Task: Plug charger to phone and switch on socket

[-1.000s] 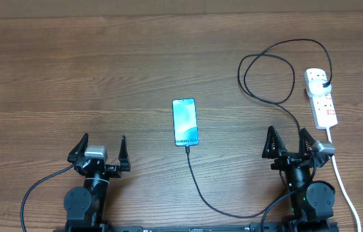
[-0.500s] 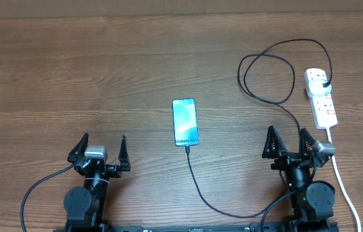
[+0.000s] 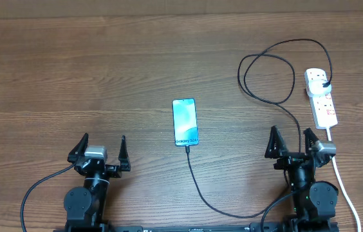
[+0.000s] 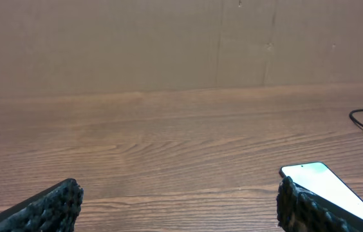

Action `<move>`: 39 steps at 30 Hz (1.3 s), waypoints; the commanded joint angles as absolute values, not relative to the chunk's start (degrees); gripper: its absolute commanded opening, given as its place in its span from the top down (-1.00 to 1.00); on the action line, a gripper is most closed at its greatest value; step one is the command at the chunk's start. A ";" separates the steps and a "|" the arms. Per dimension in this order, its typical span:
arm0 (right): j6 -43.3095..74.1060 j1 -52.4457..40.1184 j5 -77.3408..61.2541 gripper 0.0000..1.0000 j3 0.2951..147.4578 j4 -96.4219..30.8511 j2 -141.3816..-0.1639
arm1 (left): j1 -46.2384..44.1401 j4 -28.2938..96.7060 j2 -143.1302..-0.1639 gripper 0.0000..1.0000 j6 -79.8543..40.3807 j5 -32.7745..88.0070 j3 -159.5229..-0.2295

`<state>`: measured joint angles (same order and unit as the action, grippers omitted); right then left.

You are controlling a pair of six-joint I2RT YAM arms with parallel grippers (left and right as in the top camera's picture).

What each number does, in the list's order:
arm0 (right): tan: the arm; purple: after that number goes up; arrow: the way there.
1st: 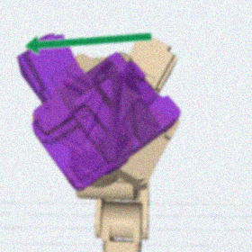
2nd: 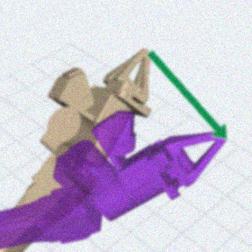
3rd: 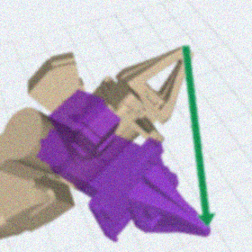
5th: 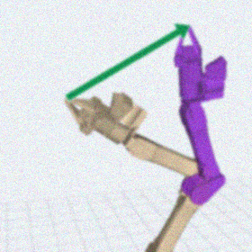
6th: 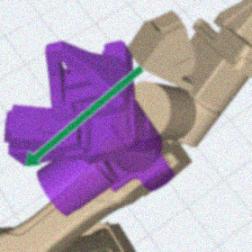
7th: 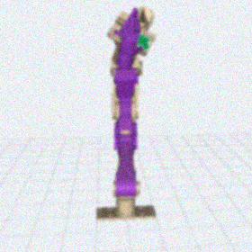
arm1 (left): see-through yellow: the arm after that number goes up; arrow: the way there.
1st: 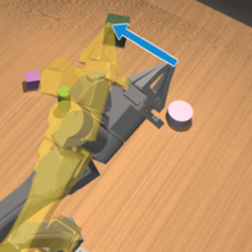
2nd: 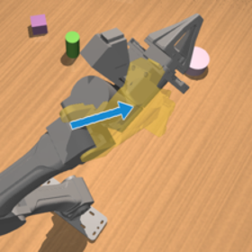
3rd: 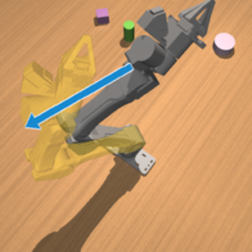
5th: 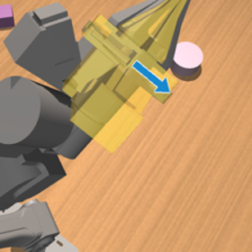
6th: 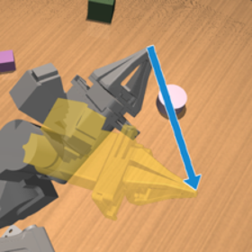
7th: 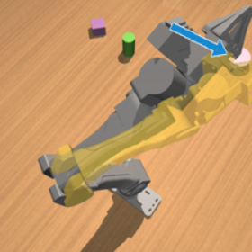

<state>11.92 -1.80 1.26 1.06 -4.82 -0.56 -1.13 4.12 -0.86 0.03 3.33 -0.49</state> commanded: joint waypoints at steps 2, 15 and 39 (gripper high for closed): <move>0.60 -0.25 -1.85 -1.00 0.43 -4.75 -0.21 | -1.23 4.27 -0.32 -1.00 0.69 2.76 -0.27; -4.40 -0.23 -2.24 -1.00 0.43 -4.75 -0.21 | -1.23 4.27 -0.32 -0.99 0.69 2.76 -0.27; -4.38 -0.25 -2.24 -1.00 0.43 -4.62 -0.23 | -1.23 4.27 -0.32 -1.00 0.69 2.76 -0.27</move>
<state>-4.12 -0.45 -1.74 1.06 -4.78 -0.54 -1.13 4.12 -0.86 0.03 3.33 -0.49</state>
